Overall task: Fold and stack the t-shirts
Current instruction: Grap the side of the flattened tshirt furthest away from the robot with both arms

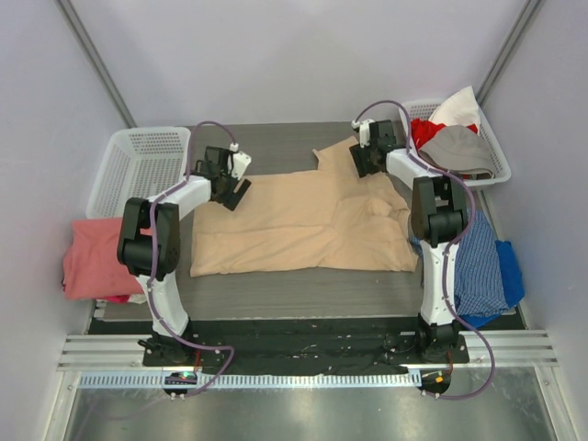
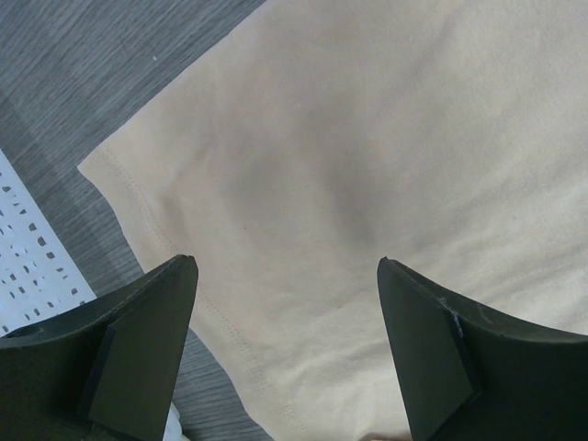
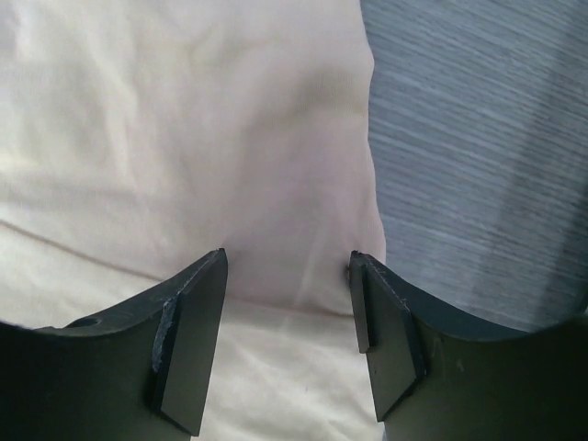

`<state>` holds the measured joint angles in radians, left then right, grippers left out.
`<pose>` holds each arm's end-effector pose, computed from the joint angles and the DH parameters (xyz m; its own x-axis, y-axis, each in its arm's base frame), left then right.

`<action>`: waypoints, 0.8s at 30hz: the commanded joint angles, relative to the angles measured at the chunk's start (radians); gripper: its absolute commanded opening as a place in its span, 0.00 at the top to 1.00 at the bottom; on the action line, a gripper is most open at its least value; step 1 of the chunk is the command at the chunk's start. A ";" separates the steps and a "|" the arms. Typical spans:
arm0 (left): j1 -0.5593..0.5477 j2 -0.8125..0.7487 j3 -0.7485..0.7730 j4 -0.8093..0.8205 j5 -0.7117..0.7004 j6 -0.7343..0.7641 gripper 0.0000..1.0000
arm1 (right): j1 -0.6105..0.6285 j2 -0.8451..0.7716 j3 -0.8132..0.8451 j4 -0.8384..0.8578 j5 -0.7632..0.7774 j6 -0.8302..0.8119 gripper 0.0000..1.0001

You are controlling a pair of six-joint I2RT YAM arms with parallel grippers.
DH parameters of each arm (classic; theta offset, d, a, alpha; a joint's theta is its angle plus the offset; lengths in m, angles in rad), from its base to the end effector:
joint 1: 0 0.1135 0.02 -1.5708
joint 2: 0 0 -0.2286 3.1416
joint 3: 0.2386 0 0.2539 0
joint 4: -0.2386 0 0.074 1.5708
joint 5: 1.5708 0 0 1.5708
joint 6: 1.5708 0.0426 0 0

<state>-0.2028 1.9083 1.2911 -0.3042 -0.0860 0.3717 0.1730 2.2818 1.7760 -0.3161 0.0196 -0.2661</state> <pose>0.3945 -0.0774 0.1426 -0.6724 0.5077 -0.5386 0.4229 0.8607 0.2834 0.4862 0.0841 0.1343 -0.6543 -0.3812 -0.6531 -0.3431 0.9193 -0.1929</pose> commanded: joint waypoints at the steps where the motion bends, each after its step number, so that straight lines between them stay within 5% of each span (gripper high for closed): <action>1: 0.002 -0.026 -0.006 0.011 0.020 0.009 0.16 | 0.003 -0.105 -0.046 0.032 -0.006 -0.028 0.37; 13: 0.002 0.011 -0.036 0.027 0.029 0.015 0.16 | 0.005 -0.107 -0.093 0.063 0.025 -0.058 0.37; 24: 0.002 -0.038 -0.058 0.024 0.032 -0.005 0.16 | 0.011 -0.293 -0.132 0.028 0.006 -0.045 0.37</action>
<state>-0.2028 1.9194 1.2572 -0.2966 -0.0727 0.3737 0.1757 2.1498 1.6493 -0.2935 0.0345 -0.3145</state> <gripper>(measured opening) 0.840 0.629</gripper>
